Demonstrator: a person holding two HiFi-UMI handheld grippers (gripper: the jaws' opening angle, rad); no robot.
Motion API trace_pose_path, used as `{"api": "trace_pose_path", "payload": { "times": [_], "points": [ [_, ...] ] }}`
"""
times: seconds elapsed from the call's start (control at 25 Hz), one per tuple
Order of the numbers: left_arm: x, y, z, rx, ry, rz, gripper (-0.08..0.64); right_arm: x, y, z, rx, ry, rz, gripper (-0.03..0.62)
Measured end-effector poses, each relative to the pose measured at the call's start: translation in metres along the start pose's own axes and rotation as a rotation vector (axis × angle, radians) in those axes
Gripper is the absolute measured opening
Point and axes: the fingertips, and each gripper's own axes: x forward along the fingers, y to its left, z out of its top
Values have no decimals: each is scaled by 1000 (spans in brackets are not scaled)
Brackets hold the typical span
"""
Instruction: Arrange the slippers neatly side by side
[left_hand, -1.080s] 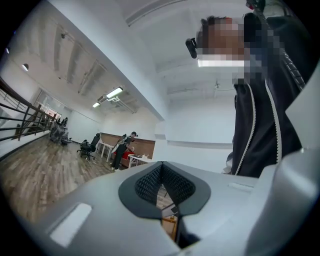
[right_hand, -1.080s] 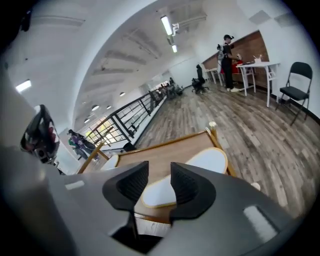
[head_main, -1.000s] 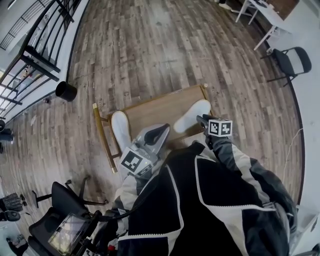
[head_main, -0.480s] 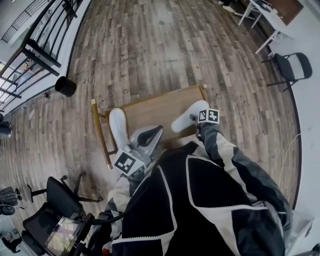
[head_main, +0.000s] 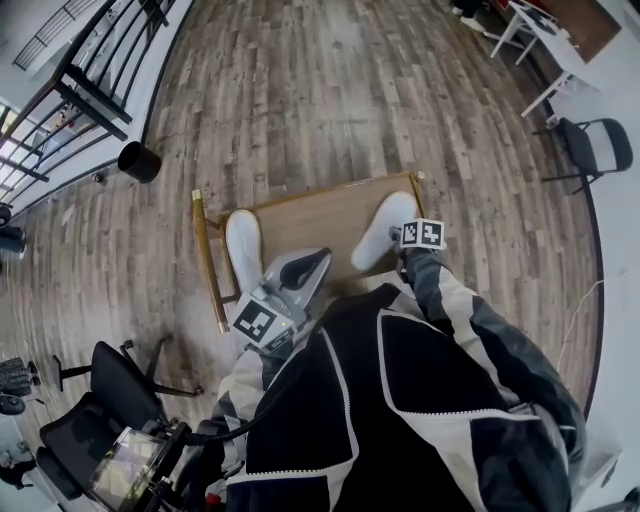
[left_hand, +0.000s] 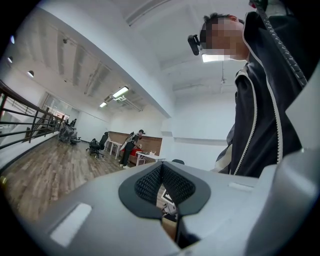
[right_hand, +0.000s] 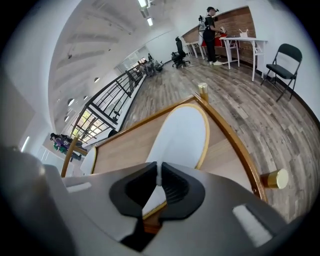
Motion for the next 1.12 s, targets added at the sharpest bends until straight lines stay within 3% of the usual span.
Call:
{"api": "trace_pose_path", "payload": {
  "times": [0.12, 0.24, 0.36, 0.52, 0.76, 0.92, 1.12],
  "points": [
    [0, 3, -2, -4, 9, 20, 20, -11, 28, 17, -137, -41, 12, 25],
    [-2, 10, -1, -8, 10, 50, 20, -32, 79, 37, -313, -118, 90, 25],
    [-5, 17, 0, -18, 3, 83, 20, -65, 142, 48, -454, -217, 251, 25],
    [-13, 29, 3, 25, 3, 163, 20, -122, 209, 44, -575, -312, 453, 26],
    [-29, 36, 0, -2, -3, 214, 20, -188, 258, 18, -834, -418, 521, 26],
    [-35, 35, -8, -16, 7, 233, 20, -201, 268, 10, -884, -442, 554, 26],
    [-38, 34, -10, -28, 4, 256, 20, -183, 262, 2, -865, -392, 562, 26]
  ]
}}
